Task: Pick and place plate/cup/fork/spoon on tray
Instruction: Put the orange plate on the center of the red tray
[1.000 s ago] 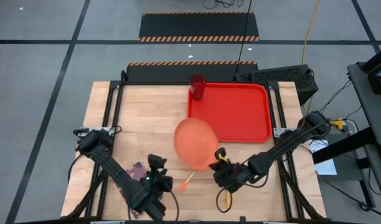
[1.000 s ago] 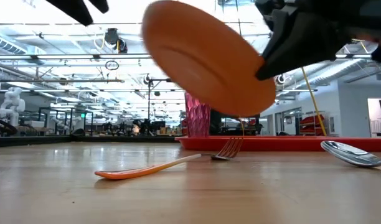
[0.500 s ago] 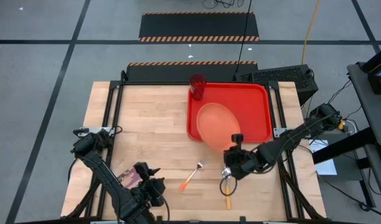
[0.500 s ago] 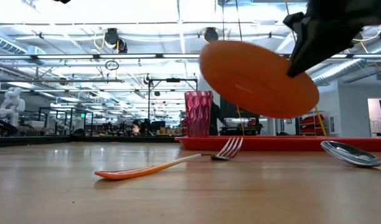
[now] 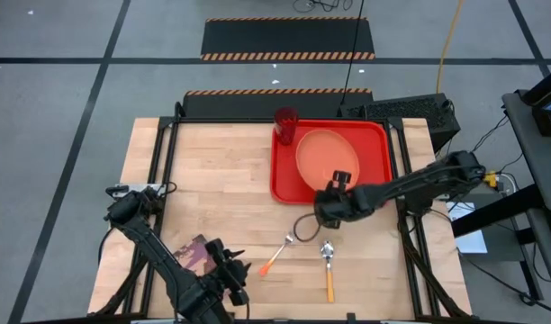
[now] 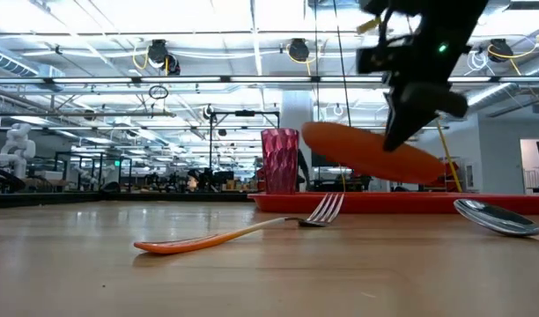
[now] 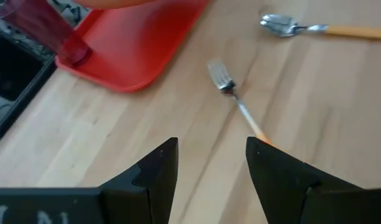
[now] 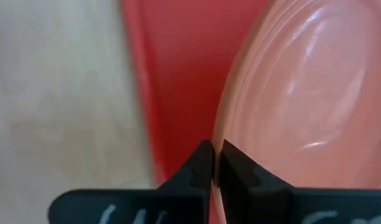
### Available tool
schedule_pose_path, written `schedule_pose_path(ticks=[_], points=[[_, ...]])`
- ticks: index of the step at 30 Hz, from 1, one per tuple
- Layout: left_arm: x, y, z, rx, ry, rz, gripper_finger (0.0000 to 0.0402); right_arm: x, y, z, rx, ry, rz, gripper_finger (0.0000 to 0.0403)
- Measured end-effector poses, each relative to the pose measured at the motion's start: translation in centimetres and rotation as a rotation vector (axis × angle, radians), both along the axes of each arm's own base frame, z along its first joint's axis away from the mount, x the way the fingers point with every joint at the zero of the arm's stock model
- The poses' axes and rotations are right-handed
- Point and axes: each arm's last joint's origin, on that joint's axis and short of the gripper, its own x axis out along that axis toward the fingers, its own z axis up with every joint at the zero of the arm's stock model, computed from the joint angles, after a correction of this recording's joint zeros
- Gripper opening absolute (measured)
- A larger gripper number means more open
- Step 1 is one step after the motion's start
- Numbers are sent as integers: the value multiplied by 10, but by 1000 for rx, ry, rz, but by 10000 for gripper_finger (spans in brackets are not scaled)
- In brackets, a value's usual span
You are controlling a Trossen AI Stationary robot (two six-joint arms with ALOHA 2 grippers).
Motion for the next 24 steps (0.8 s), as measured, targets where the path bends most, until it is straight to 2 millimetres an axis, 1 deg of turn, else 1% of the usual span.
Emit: schedule_pose_path(ticks=[4, 8, 13, 19, 24], points=[[3, -3, 0, -12, -13, -27, 191, 5, -13, -8, -3, 26, -63, 4], [4, -4, 0, 0, -9, -44, 191, 7, -20, -13, -5, 47, -92, 4], [5, -2, 0, 6, -7, -45, 191, 15, -28, -24, -11, 58, -108, 4], [5, -2, 0, 6, -7, -47, 191, 25, -43, -39, -22, 81, -120, 4], [7, -3, 1, 17, -21, -56, 191, 30, -51, -48, -25, 87, -132, 4]])
